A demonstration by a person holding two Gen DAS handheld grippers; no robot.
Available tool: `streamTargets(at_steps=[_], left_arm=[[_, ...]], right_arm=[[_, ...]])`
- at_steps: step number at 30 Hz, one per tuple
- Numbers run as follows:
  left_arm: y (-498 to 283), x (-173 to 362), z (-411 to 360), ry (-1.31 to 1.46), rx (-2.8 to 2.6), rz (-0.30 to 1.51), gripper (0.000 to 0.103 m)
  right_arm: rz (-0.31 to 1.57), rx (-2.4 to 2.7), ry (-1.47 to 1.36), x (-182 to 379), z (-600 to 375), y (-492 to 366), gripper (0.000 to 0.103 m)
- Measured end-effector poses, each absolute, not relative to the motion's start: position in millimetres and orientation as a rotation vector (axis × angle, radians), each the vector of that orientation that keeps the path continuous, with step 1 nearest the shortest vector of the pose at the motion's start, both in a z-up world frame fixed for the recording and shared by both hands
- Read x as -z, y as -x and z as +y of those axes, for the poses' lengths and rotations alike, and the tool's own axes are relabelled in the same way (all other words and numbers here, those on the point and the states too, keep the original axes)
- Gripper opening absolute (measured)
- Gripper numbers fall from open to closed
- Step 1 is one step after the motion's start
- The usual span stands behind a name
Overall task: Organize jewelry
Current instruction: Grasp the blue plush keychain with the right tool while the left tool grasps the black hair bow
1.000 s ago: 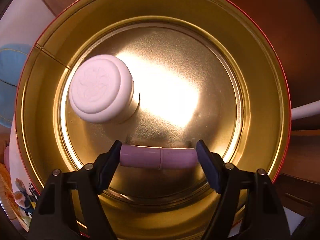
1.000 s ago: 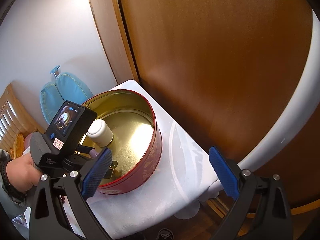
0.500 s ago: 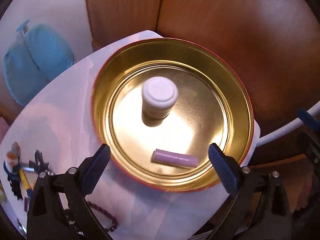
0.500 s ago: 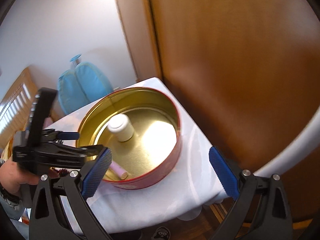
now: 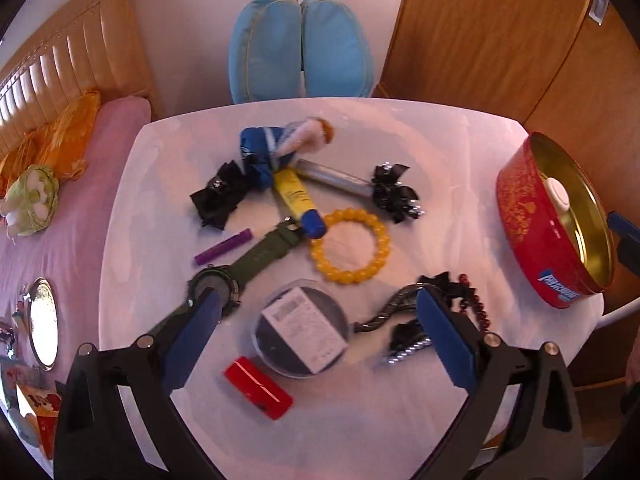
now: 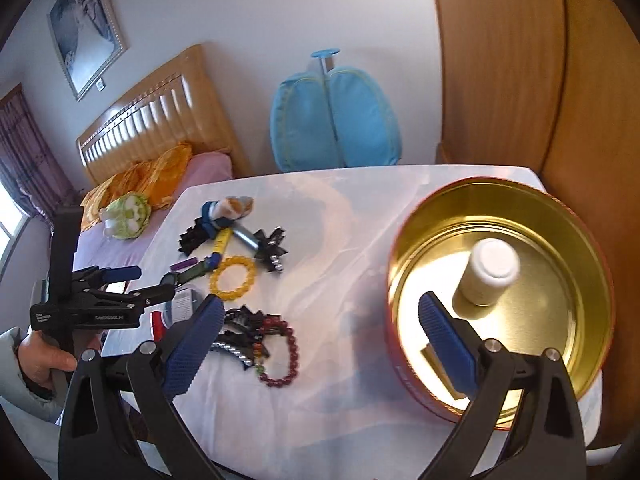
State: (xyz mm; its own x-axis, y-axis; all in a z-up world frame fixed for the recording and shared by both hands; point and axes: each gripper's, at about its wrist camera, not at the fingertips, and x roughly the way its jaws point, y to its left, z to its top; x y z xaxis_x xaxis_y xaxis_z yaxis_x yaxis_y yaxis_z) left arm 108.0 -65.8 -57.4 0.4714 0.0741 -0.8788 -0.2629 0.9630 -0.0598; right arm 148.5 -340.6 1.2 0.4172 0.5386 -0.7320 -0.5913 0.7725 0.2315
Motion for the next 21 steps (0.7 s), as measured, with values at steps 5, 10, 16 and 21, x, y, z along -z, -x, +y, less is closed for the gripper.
streamTargets(at_steps=[5, 10, 16, 21], left_arm=[[-120, 69, -31, 0.067, -0.210, 1.054, 0.095], [-138, 89, 15, 0.008, -0.147, 1.067, 0.095], [-151, 104, 56, 0.027, -0.064, 1.043, 0.095], [-159, 112, 67, 0.067, 0.027, 1.035, 0.095]], right_arm=[[0.986, -0.730, 0.088, 24, -267, -160, 0.098], [1.043, -0.723, 0.094, 41, -195, -190, 0.098], [1.044, -0.706, 0.085, 51, -120, -227, 0.098], [1.067, -0.675, 0.082, 68, -81, -247, 0.098]])
